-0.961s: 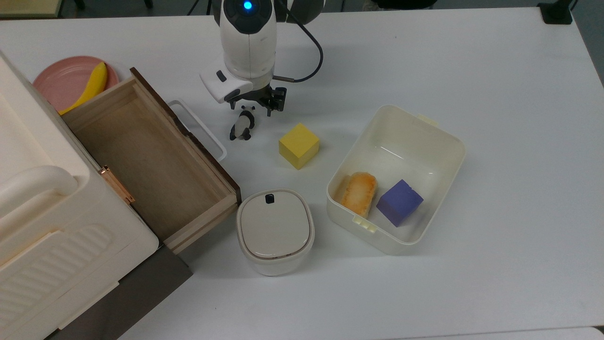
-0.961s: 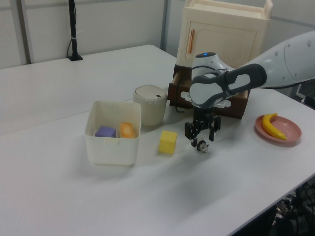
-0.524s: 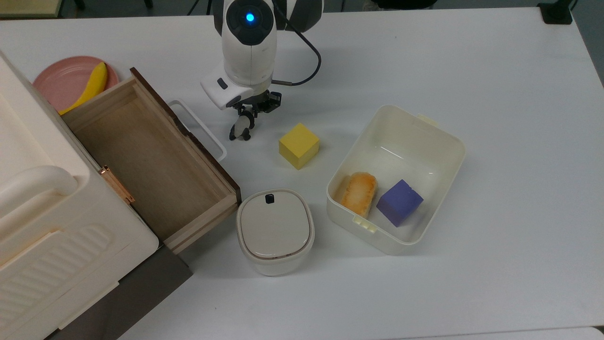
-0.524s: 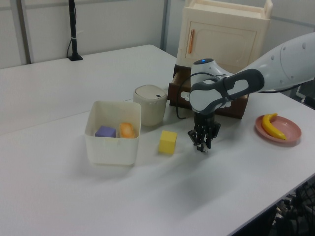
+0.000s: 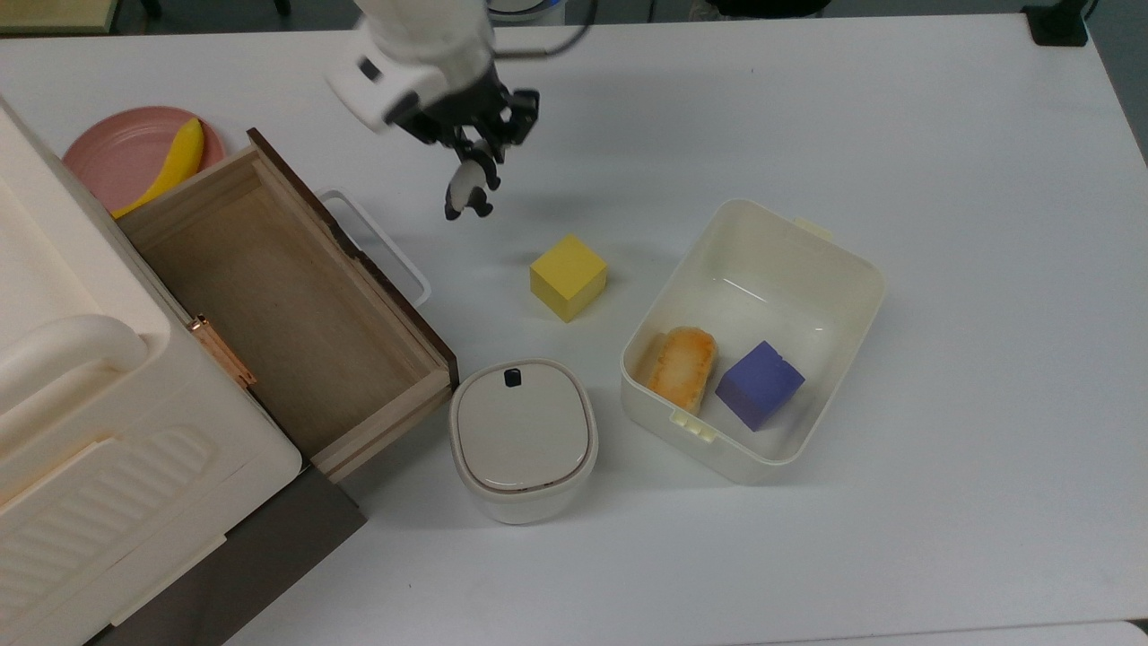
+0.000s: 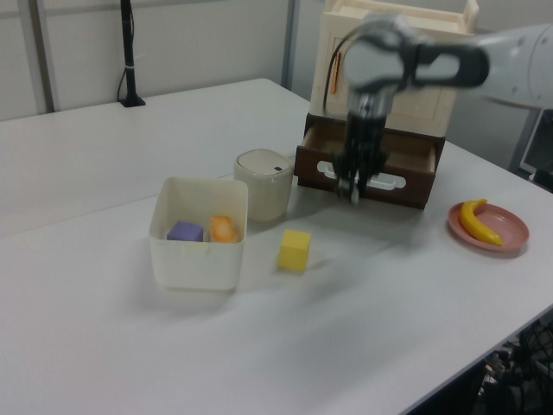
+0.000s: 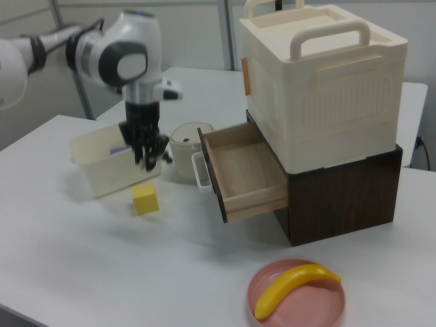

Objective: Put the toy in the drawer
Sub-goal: 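Lift the panda toy and carry it toward the open wooden drawer, then lower the panda toy into the drawer and open the gripper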

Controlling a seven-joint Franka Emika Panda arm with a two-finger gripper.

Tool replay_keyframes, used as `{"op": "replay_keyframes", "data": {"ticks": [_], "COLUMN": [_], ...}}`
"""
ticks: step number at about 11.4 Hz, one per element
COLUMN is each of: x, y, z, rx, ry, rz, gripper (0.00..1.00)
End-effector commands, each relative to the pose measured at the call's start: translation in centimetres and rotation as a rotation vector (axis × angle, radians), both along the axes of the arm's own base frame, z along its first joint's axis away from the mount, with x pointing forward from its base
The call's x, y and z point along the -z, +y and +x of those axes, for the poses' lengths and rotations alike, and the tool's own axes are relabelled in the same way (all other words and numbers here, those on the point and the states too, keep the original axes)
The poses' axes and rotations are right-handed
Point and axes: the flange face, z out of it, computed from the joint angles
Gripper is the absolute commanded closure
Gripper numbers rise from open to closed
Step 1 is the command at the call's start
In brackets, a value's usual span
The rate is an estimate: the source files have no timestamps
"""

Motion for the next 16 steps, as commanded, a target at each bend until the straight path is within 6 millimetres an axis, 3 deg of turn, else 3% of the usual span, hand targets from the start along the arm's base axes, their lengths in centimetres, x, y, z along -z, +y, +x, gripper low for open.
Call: {"op": "replay_keyframes", "data": {"ticks": [1, 3, 5, 8, 9, 10, 11, 12, 13, 16], "x": [-4.5, -6.0, -3.4, -0.9, 0.8, 1.5, 1.2, 1.5, 1.5, -0.7], "y": [-4.6, -8.9, -11.7, -14.1, -14.7, -15.4, -16.2, -16.3, -16.3, -15.2], "z": [1.6, 3.3, 5.2, 5.7, 5.9, 6.1, 6.2, 6.1, 6.1, 5.5], "rx": [0.113, 0.27, 0.324, 0.349, 0.35, 0.358, 0.371, 0.375, 0.374, 0.375], "ry": [-0.115, -0.302, -0.369, -0.364, -0.338, -0.338, -0.372, -0.37, -0.37, -0.362], "rz": [0.134, 0.106, 0.056, 0.01, -0.009, -0.019, -0.029, -0.03, -0.032, -0.025], "gripper": [1.0, 1.0, 1.0, 1.0, 1.0, 0.94, 0.84, 0.36, 0.0, 0.0]}}
